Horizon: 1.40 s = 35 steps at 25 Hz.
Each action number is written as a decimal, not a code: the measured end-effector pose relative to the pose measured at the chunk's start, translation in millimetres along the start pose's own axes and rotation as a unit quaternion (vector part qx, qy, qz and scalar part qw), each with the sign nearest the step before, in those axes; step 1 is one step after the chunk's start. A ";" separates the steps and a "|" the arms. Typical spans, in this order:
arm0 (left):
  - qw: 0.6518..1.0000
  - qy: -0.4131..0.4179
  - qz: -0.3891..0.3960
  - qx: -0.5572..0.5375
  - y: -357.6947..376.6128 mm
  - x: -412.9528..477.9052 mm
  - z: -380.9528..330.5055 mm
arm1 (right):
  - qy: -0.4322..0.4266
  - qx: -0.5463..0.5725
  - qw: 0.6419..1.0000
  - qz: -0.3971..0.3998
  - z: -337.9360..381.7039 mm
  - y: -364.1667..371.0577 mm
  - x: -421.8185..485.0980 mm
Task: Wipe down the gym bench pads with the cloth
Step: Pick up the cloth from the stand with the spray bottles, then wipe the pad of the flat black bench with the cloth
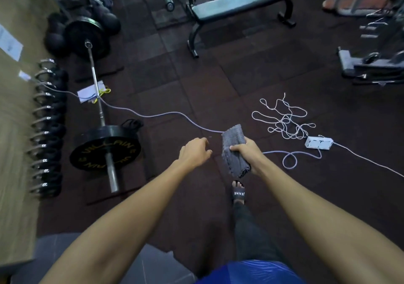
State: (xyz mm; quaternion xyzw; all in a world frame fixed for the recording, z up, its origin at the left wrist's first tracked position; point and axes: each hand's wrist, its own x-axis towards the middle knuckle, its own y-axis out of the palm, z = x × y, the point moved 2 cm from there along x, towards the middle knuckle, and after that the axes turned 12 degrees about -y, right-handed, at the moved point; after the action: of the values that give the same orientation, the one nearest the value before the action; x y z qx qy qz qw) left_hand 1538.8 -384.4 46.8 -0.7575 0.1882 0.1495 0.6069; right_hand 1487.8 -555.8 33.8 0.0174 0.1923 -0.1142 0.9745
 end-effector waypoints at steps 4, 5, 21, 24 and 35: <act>1.000 -0.008 0.006 -0.007 -54.5 126.3 -55.4 | 0.006 0.017 1.000 0.013 68.0 -22.0 130.5; 1.000 -0.012 0.007 -0.008 -70.3 157.0 -68.1 | 0.005 0.011 1.000 0.017 86.8 -26.2 163.6; 1.000 0.010 -0.002 -0.012 -320.1 689.1 -175.6 | 0.011 -0.043 0.999 -0.002 308.0 -11.1 699.3; 1.000 0.005 0.005 -0.008 -366.2 779.4 -201.5 | 0.021 -0.045 0.999 0.002 353.2 -18.2 790.1; 0.995 -0.075 0.044 -0.046 -463.0 1103.2 -298.2 | 0.024 -0.085 0.995 0.054 468.6 -50.4 1174.6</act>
State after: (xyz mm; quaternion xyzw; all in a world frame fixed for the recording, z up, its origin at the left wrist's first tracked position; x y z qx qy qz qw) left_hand 2730.0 -700.7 9.8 -0.7622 0.1685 0.2411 0.5767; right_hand 2707.1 -895.0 23.0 -0.0527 0.2237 -0.0438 0.9722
